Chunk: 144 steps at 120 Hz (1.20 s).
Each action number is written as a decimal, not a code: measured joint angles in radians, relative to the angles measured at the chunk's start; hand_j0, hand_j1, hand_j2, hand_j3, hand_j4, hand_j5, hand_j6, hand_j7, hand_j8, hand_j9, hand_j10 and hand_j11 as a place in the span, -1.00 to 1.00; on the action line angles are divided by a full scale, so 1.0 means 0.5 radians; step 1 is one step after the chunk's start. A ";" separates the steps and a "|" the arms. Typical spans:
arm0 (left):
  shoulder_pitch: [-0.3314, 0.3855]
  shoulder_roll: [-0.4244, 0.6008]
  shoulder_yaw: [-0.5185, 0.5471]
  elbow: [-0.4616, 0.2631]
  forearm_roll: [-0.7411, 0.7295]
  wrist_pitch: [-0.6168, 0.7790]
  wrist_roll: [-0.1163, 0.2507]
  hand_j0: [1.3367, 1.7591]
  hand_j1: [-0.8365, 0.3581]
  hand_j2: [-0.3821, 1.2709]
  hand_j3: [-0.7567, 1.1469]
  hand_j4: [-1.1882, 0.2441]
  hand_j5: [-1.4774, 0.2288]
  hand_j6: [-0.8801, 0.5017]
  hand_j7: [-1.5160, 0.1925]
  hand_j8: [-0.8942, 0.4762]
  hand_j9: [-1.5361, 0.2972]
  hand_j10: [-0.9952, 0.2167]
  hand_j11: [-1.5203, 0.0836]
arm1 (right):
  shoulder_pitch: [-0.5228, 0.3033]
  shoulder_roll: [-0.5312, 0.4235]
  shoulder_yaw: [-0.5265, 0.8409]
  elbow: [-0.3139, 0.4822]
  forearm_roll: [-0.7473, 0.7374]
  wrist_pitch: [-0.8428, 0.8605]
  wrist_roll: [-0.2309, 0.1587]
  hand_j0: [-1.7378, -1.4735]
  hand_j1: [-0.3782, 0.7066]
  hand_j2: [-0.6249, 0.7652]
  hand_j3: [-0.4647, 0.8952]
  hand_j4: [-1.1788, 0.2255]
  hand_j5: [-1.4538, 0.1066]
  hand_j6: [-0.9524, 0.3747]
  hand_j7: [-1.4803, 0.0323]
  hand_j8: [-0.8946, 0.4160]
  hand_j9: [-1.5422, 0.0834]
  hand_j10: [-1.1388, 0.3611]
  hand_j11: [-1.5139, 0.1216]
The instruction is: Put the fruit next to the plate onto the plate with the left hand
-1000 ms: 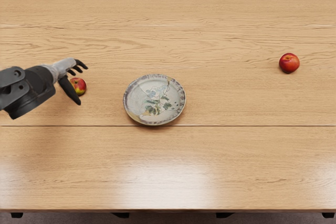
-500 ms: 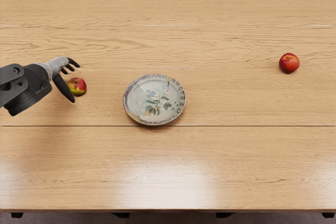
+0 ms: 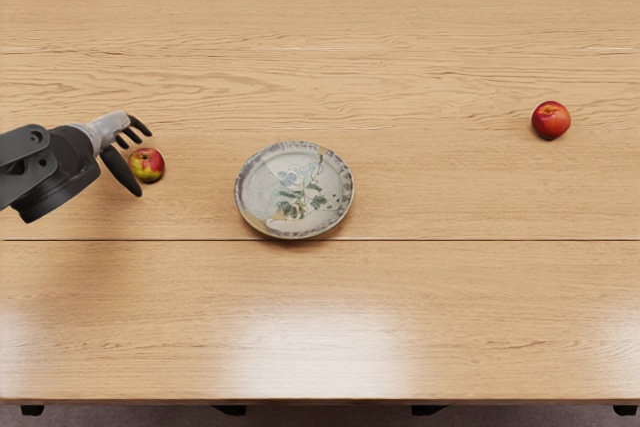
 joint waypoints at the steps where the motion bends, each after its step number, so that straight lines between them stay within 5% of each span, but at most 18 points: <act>1: 0.000 0.000 0.001 0.000 0.000 0.000 0.000 0.52 0.35 -0.46 -0.20 0.21 0.25 -0.19 0.29 -0.16 0.23 0.11 0.38 | 0.000 0.000 0.000 0.000 0.000 0.000 0.000 -0.40 -0.90 -0.11 -0.32 0.65 0.83 0.40 0.92 0.33 0.86 0.49 0.82; 82: -0.012 -0.031 0.054 0.003 0.000 0.003 0.000 0.52 0.16 -0.43 -0.20 0.08 0.10 -0.33 0.14 -0.31 0.09 -0.05 0.22 | 0.000 0.000 0.000 0.000 0.000 0.000 0.000 -0.40 -0.90 -0.11 -0.32 0.65 0.83 0.40 0.92 0.33 0.86 0.49 0.82; 89: -0.009 -0.063 0.053 0.003 0.000 0.003 0.000 0.52 0.05 -0.42 -0.20 -0.01 0.02 -0.36 0.06 -0.39 0.01 -0.14 0.13 | 0.000 0.000 0.000 0.000 0.000 0.000 0.000 -0.40 -0.90 -0.11 -0.32 0.65 0.83 0.40 0.92 0.33 0.86 0.49 0.82; 92: -0.005 -0.084 0.053 0.004 0.011 0.005 0.027 0.54 -0.03 -0.40 -0.18 -0.08 -0.02 -0.38 -0.05 -0.12 -0.31 -0.08 0.13 | 0.000 0.000 0.000 0.000 0.000 0.000 0.000 -0.40 -0.90 -0.11 -0.32 0.65 0.83 0.40 0.92 0.33 0.86 0.49 0.82; 95: -0.001 -0.092 0.052 0.007 0.014 0.003 0.031 0.57 -0.09 -0.41 -0.08 -0.15 -0.06 -0.35 -0.12 0.01 -0.39 0.18 -0.22 | 0.000 0.000 0.000 0.000 0.000 0.000 0.000 -0.40 -0.90 -0.11 -0.32 0.65 0.83 0.40 0.92 0.33 0.86 0.49 0.82; 102: -0.007 -0.143 0.046 0.027 0.021 0.010 0.115 0.65 -0.21 -0.55 0.34 -0.19 -0.14 -0.08 -0.43 0.19 -0.63 0.35 -0.39 | 0.000 0.000 0.000 0.000 0.000 0.000 0.000 -0.40 -0.90 -0.11 -0.32 0.65 0.83 0.40 0.92 0.33 0.86 0.49 0.82; 107: -0.009 -0.150 0.046 0.046 0.015 0.005 0.091 0.67 -0.23 -0.51 0.36 -0.16 -0.21 -0.02 -0.56 0.18 -0.68 0.46 -0.59 | 0.000 0.000 0.000 0.000 0.000 0.000 0.000 -0.40 -0.90 -0.11 -0.32 0.65 0.83 0.40 0.92 0.33 0.86 0.49 0.82; 109: -0.009 -0.150 0.044 0.051 0.008 0.004 0.078 0.52 -0.24 -0.50 0.32 -0.13 -0.25 -0.02 -0.57 0.11 -0.68 0.36 -0.59 | 0.000 0.000 0.000 0.000 0.000 0.000 0.000 -0.40 -0.90 -0.11 -0.32 0.65 0.83 0.40 0.92 0.33 0.86 0.49 0.82; 132: -0.008 -0.058 -0.182 0.071 -0.120 0.004 0.011 0.44 -0.23 -0.42 0.01 -0.07 -0.49 -0.07 -0.61 -0.16 -0.67 -0.28 -0.62 | 0.000 0.000 0.000 0.000 0.000 0.000 0.000 -0.40 -0.90 -0.11 -0.32 0.65 0.83 0.40 0.92 0.33 0.86 0.49 0.82; 138: -0.019 -0.014 -0.308 0.068 -0.244 -0.004 0.007 0.43 -0.36 -0.11 -0.04 -0.02 -0.53 -0.06 -0.61 -0.17 -0.66 -0.37 -0.63 | 0.000 0.000 0.000 0.000 0.000 0.000 0.000 -0.40 -0.90 -0.11 -0.32 0.65 0.83 0.40 0.92 0.33 0.86 0.49 0.82; 144: -0.076 0.007 -0.430 0.065 -0.427 -0.046 0.005 0.43 -0.39 -0.11 -0.07 0.04 -0.54 -0.03 -0.59 -0.17 -0.63 -0.43 -0.60 | 0.000 0.000 0.000 0.000 0.000 0.000 0.000 -0.40 -0.90 -0.11 -0.32 0.65 0.83 0.40 0.92 0.33 0.86 0.49 0.82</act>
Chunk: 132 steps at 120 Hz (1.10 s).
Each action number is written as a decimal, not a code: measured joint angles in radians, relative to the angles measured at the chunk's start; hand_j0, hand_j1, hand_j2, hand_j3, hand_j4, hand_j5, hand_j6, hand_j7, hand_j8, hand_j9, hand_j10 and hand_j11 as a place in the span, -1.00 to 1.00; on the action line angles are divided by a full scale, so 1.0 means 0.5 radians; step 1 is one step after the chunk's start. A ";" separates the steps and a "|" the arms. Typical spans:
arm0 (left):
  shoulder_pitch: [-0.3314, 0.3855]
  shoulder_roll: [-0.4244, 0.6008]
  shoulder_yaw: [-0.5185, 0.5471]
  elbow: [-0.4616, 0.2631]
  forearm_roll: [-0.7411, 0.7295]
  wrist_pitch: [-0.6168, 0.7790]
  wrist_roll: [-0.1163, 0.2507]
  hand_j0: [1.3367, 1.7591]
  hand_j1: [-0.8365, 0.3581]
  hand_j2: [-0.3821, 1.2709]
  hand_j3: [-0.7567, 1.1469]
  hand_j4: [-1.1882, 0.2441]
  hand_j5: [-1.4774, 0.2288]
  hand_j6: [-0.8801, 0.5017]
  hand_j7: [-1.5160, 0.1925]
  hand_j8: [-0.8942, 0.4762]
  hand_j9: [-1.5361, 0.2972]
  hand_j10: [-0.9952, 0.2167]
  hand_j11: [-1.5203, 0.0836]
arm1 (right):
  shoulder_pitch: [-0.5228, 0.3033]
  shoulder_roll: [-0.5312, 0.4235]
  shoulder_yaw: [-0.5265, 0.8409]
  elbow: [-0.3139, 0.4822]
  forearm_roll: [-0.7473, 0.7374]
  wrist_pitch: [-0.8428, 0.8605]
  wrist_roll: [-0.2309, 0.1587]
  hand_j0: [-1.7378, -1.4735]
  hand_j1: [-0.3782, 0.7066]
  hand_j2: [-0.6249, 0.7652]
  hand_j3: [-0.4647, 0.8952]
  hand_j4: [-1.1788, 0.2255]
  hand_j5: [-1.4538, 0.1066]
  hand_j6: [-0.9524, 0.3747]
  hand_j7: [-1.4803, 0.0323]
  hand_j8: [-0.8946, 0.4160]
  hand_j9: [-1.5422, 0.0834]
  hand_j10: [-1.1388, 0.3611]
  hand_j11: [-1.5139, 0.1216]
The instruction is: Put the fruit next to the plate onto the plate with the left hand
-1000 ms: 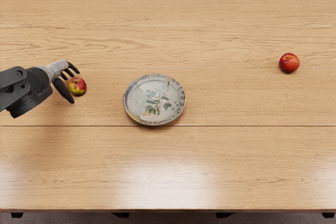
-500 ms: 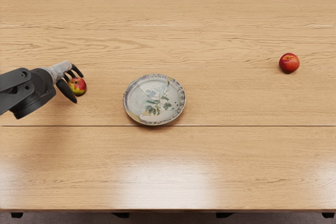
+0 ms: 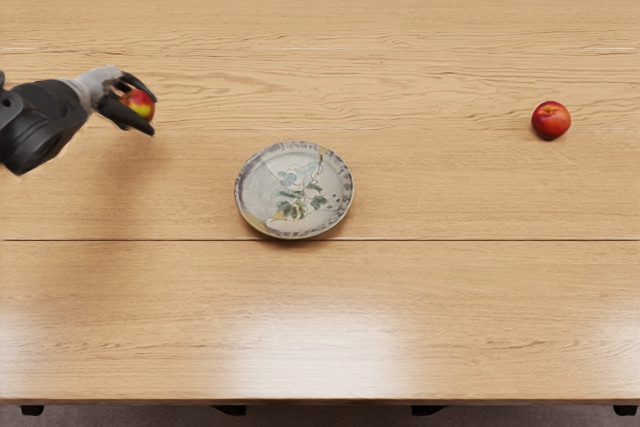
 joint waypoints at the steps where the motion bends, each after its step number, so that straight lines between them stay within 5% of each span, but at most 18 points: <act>1: -0.007 0.004 -0.018 0.000 -0.029 -0.010 -0.001 0.43 -0.40 -0.12 -0.08 0.05 -0.54 -0.03 -0.59 -0.17 -0.63 -0.44 -0.59 | 0.000 0.000 0.000 0.000 0.000 0.000 0.000 -0.40 -0.90 -0.11 -0.32 0.65 0.83 0.40 0.92 0.33 0.86 0.49 0.82; 12: -0.024 0.143 -0.236 0.000 -0.543 -0.392 -0.001 0.39 -0.57 0.09 -0.12 0.10 -0.58 0.02 -0.61 -0.14 -0.65 -0.52 -0.62 | 0.000 0.000 0.000 0.000 0.000 0.000 0.000 -0.40 -0.90 -0.11 -0.32 0.65 0.83 0.40 0.92 0.33 0.86 0.49 0.82; 39: 0.052 -0.097 -0.374 0.002 -1.325 -1.206 -0.002 0.36 -0.46 -0.12 -0.18 0.03 -0.63 -0.05 -0.61 -0.25 -0.65 -0.65 -0.62 | -0.001 0.000 0.000 0.000 0.000 0.000 0.000 -0.40 -0.90 -0.11 -0.32 0.65 0.83 0.40 0.92 0.33 0.86 0.49 0.82; 79: 0.113 -0.162 -0.383 0.032 -1.418 -1.337 -0.001 0.32 -0.48 -0.06 -0.20 -0.04 -0.62 -0.11 -0.61 -0.28 -0.67 -0.68 -0.65 | 0.000 0.000 0.000 0.000 0.000 0.000 0.000 -0.40 -0.90 -0.11 -0.32 0.65 0.83 0.40 0.92 0.33 0.86 0.49 0.82; 132: 0.136 -0.406 -0.288 0.464 -1.361 -1.354 -0.003 0.34 -0.48 -0.07 -0.20 -0.03 -0.65 -0.11 -0.61 -0.28 -0.66 -0.71 -0.63 | 0.000 0.000 0.000 0.000 0.000 0.000 0.000 -0.40 -0.90 -0.11 -0.32 0.65 0.83 0.40 0.92 0.33 0.86 0.49 0.82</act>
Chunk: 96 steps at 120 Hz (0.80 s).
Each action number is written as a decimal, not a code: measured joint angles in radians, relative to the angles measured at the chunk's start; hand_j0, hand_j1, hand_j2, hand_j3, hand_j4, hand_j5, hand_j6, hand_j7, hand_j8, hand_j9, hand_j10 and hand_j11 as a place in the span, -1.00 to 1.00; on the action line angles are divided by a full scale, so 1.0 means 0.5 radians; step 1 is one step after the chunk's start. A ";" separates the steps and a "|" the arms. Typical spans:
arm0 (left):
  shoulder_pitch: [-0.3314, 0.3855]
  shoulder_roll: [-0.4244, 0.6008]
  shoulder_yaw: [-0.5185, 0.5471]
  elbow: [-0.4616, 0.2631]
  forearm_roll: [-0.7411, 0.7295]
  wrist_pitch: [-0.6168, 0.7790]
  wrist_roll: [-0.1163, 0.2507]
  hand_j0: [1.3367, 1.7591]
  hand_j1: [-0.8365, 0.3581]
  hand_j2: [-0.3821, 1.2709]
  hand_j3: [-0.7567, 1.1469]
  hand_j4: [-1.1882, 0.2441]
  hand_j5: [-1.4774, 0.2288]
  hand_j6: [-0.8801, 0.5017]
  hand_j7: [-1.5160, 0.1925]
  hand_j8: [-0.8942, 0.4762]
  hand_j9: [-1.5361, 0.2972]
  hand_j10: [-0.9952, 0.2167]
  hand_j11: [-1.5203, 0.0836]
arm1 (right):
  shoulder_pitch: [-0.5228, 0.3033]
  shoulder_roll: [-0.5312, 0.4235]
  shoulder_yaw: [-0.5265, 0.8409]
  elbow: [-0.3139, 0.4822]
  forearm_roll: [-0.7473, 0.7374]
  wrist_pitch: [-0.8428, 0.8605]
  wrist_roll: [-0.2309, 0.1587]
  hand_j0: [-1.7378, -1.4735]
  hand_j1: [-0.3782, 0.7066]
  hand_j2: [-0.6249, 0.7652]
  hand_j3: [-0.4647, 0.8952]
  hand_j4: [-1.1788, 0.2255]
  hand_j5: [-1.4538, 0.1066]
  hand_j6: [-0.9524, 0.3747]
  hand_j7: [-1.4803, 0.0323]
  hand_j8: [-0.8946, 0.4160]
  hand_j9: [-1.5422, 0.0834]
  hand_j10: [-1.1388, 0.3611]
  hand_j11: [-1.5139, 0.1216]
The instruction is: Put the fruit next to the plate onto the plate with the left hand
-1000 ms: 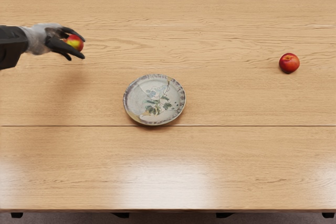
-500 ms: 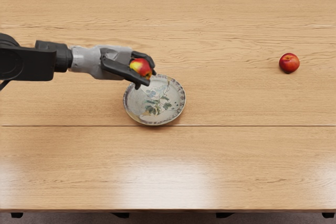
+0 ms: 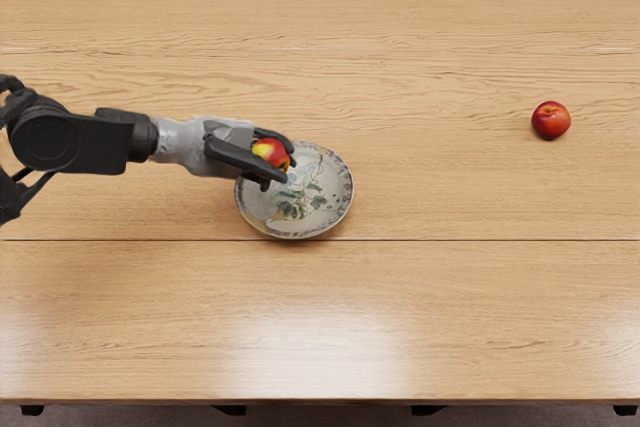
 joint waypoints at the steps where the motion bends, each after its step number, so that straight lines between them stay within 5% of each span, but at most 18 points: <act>1: -0.001 -0.004 0.002 0.005 0.003 0.000 0.000 0.35 -0.47 -0.07 -0.20 -0.03 -0.65 -0.11 -0.61 -0.28 -0.65 -0.71 -0.63 | 0.000 0.000 0.000 0.000 0.000 0.000 0.000 -0.40 -0.90 -0.11 -0.32 0.65 0.83 0.40 0.92 0.33 0.86 0.49 0.82; 23: 0.009 -0.083 0.018 0.144 0.064 0.008 0.000 0.36 -0.45 -0.07 -0.20 -0.05 -0.56 -0.13 -0.53 -0.30 -0.58 -0.63 -0.55 | 0.000 0.000 0.000 0.000 0.000 0.000 0.000 -0.40 -0.90 -0.11 -0.32 0.65 0.83 0.40 0.92 0.33 0.86 0.49 0.82; 45: -0.018 -0.075 0.023 0.172 0.073 0.017 -0.002 0.45 0.14 -0.31 -0.20 0.19 0.01 -0.08 0.05 -0.13 -0.02 -0.09 0.10 | 0.000 0.000 0.000 0.000 0.000 0.000 0.000 -0.40 -0.90 -0.11 -0.32 0.65 0.83 0.40 0.92 0.33 0.86 0.49 0.82; 66: -0.045 -0.075 0.024 0.173 0.074 0.020 -0.002 0.49 0.47 -0.42 -0.20 0.35 0.31 0.02 0.35 0.01 0.27 0.32 0.44 | 0.000 0.000 0.000 0.000 0.000 0.000 0.000 -0.40 -0.90 -0.11 -0.32 0.65 0.83 0.40 0.92 0.33 0.86 0.49 0.82; 96: -0.068 -0.067 0.023 0.171 0.073 0.017 -0.002 0.51 0.67 -0.48 -0.21 0.46 0.48 0.08 0.53 0.10 0.44 0.41 0.63 | 0.000 0.000 0.000 0.000 0.000 0.000 0.000 -0.40 -0.90 -0.11 -0.32 0.65 0.83 0.40 0.92 0.33 0.86 0.49 0.82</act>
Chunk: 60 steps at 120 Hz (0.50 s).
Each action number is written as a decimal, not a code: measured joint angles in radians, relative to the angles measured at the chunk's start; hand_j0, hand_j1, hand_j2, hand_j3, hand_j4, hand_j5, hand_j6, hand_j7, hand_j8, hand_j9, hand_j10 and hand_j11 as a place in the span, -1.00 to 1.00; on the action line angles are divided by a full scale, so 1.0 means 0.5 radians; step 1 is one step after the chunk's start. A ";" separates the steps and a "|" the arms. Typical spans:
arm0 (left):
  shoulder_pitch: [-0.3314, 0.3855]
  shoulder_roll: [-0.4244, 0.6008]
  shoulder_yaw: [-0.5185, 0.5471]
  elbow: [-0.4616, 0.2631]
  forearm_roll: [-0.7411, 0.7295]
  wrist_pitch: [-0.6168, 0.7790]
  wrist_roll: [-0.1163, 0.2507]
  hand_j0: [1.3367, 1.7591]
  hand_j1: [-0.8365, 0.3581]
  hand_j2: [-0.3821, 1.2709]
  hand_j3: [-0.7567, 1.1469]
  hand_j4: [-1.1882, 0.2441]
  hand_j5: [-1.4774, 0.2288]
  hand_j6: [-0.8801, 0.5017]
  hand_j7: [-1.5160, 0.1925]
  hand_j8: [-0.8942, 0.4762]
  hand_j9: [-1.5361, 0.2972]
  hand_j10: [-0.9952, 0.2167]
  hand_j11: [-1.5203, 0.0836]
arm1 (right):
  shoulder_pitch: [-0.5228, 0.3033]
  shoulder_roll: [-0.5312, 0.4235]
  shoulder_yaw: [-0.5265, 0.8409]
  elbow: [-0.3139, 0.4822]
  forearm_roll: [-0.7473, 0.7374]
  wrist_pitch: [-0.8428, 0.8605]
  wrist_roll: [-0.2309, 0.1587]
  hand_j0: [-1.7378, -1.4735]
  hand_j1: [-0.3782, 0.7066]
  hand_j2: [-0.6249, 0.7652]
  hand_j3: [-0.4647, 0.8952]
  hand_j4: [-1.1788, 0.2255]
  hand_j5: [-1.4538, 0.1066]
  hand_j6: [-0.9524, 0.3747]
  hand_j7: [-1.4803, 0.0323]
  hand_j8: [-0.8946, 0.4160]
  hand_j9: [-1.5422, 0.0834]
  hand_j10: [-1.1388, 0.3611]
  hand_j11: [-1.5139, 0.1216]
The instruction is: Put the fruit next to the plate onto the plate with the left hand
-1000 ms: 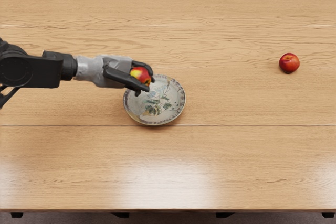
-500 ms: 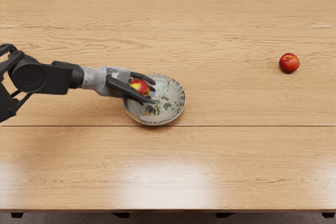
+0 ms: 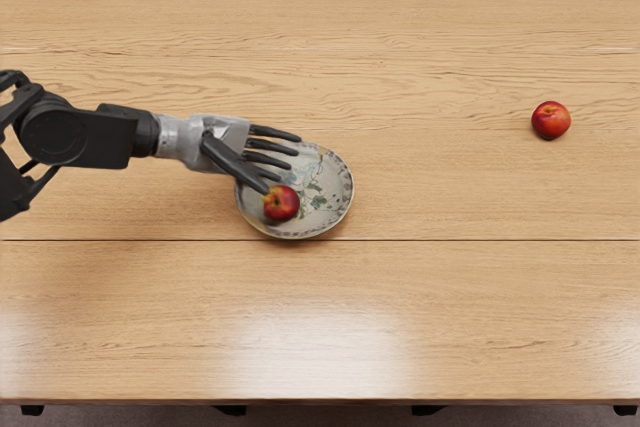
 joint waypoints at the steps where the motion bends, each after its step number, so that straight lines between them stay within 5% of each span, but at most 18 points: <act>1: -0.002 0.000 0.000 0.000 0.000 0.000 0.000 0.51 0.67 -0.49 -0.21 0.46 0.49 0.08 0.53 0.10 0.44 0.42 0.63 | 0.000 0.000 0.000 0.000 0.000 0.000 0.000 -0.40 -0.90 -0.11 -0.32 0.65 0.83 0.40 0.92 0.33 0.86 0.49 0.82; 33: -0.198 0.163 -0.017 -0.003 -0.019 -0.010 0.000 0.52 0.83 -0.51 -0.20 0.55 0.61 0.17 0.65 0.20 0.56 0.52 0.76 | 0.000 0.000 0.000 0.000 0.000 0.000 0.000 -0.40 -0.90 -0.11 -0.32 0.65 0.83 0.40 0.92 0.33 0.86 0.49 0.82; 60: 0.104 0.873 -0.058 -0.001 -0.527 -0.017 0.000 0.52 0.93 -0.53 -0.21 0.63 0.69 0.24 0.73 0.27 0.64 0.61 0.85 | 0.000 0.000 0.000 0.000 0.000 0.000 0.000 -0.40 -0.90 -0.11 -0.32 0.65 0.83 0.40 0.92 0.33 0.86 0.49 0.82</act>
